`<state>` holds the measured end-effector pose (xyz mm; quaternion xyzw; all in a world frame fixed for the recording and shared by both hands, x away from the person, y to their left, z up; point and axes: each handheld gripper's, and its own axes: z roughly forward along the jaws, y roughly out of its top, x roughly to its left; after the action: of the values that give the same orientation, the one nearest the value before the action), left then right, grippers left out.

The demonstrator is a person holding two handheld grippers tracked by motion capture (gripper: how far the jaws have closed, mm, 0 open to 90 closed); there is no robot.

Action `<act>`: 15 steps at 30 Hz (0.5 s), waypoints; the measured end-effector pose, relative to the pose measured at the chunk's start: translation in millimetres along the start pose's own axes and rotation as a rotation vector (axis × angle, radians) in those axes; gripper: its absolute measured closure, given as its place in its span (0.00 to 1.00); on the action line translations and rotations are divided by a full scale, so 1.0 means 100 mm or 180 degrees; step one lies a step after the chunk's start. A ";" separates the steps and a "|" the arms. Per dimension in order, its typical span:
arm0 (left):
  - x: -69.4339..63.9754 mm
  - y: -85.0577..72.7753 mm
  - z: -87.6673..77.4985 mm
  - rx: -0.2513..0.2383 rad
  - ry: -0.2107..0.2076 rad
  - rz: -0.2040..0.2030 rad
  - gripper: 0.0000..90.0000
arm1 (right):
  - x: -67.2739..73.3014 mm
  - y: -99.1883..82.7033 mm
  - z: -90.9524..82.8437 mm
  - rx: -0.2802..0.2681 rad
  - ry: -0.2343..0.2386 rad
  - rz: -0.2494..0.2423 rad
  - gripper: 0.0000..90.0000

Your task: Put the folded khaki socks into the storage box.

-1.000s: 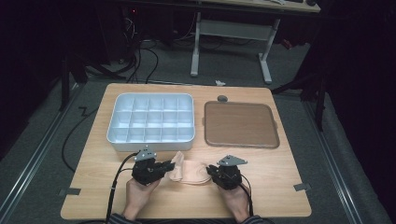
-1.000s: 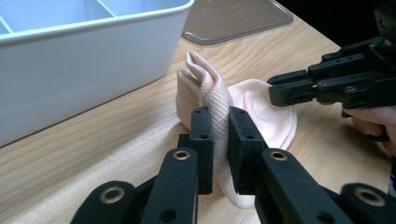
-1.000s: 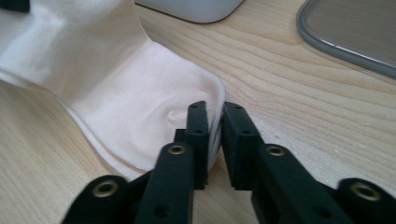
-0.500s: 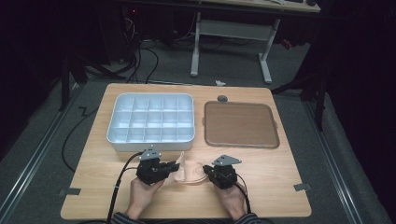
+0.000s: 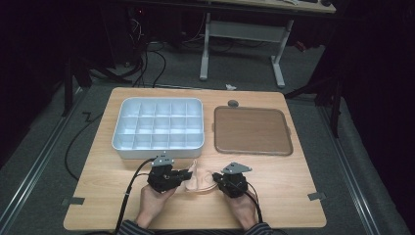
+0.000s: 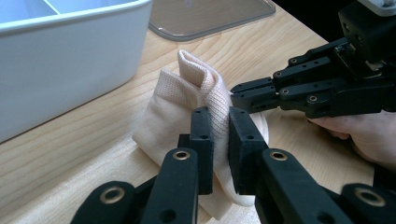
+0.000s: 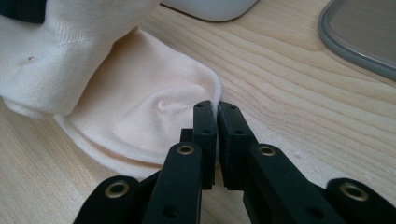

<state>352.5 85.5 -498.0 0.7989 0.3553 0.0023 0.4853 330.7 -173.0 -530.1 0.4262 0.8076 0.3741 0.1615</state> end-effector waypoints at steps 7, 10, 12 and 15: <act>-0.04 0.01 0.08 0.0073 0.0001 0.0014 0.91 | 0.00 -0.01 0.01 -0.0023 0.0004 -0.0010 0.96; -0.06 0.03 0.12 0.0108 0.0009 0.0057 0.91 | 0.00 -0.01 0.01 -0.0025 -0.0001 -0.0014 0.96; -0.07 0.03 0.13 0.0127 -0.0004 0.0061 0.91 | 0.00 -0.01 0.01 -0.0014 -0.0006 -0.0020 0.96; -0.09 0.05 0.18 0.0150 -0.0043 0.0082 0.91 | 0.00 -0.01 0.01 -0.0020 -0.0003 -0.0019 0.96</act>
<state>354.7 65.0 -501.1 0.8146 0.3417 -0.0053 0.4686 330.8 -172.6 -531.6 0.4234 0.8077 0.3761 0.1643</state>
